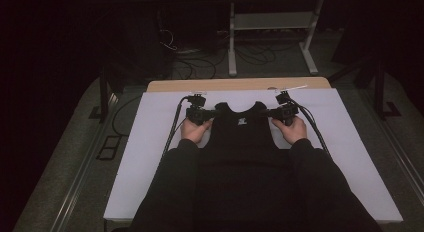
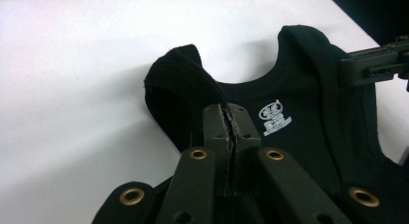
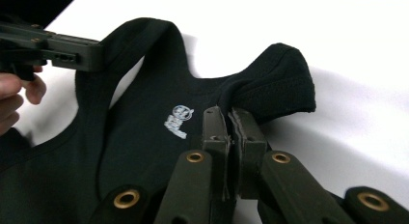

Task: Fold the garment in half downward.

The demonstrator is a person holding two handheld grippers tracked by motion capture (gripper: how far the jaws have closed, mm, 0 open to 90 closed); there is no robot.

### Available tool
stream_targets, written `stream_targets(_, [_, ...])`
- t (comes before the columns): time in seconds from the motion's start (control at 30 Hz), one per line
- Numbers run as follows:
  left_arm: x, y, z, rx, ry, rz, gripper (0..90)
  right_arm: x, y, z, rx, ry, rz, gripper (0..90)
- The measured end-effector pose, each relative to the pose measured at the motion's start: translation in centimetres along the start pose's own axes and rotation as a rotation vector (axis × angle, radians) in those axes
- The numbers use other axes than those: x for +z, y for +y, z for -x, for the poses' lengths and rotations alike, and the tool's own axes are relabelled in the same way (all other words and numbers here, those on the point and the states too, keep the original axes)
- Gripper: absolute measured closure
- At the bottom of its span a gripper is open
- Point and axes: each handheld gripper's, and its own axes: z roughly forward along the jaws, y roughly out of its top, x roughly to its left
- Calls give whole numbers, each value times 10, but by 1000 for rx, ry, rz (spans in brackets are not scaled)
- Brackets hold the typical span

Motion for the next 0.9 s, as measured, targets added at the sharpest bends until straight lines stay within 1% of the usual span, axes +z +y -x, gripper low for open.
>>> stream_targets(0.13, [-8, -1, 3, 1, -4, 11, 873, -7, 1, -6, -21, 11, 9, 845])
stream_targets(0.27, [-18, -3, 5, -4, -23, 42, 873, -13, 0, -11, -24, 23, 17, 845])
stream_targets(0.37, [-26, -4, 8, 10, -31, 52, 873, -19, -3, -13, -25, 41, 34, 844])
stream_targets(0.5, [-36, -7, 12, 25, -43, 71, 873, -27, -6, -14, -21, 52, 48, 844])
stream_targets(0.57, [-40, -9, 13, 25, -54, 82, 873, -31, -8, -14, -13, 66, 61, 844])
stream_targets(0.63, [-45, -11, 14, 24, -67, 94, 874, -35, -10, -14, -13, 68, 66, 844])
stream_targets(0.7, [-48, -13, 16, 17, -84, 108, 874, -39, -13, -14, -9, 79, 78, 843])
stream_targets(0.73, [-50, -15, 16, 18, -94, 108, 874, -41, -14, -14, -7, 81, 82, 843])
stream_targets(0.8, [-53, -17, 18, 29, -96, 113, 874, -44, -17, -15, -4, 95, 86, 843])
stream_targets(0.83, [-56, -18, 20, 27, -110, 119, 874, -45, -17, -16, -7, 98, 86, 844])
stream_targets(0.9, [-61, -19, 22, 27, -123, 132, 873, -47, -20, -19, -14, 110, 89, 843])
